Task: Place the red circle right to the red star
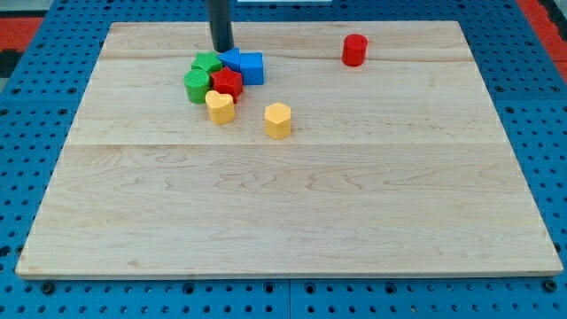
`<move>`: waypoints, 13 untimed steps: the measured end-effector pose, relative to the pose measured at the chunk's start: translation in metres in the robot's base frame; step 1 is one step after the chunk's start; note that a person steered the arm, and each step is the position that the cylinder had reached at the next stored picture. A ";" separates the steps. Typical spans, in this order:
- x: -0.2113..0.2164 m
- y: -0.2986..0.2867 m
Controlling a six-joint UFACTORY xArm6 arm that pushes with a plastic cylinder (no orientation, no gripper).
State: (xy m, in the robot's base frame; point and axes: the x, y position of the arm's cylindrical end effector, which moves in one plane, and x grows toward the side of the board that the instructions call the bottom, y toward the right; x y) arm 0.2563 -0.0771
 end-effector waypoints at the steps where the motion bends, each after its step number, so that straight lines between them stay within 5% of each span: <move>1: 0.008 0.023; 2: 0.016 0.032; 4: -0.063 0.112; 8: 0.033 0.253; 10: 0.049 0.231; 11: 0.014 0.254; 13: 0.055 0.177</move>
State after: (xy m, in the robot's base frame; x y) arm 0.3116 0.1003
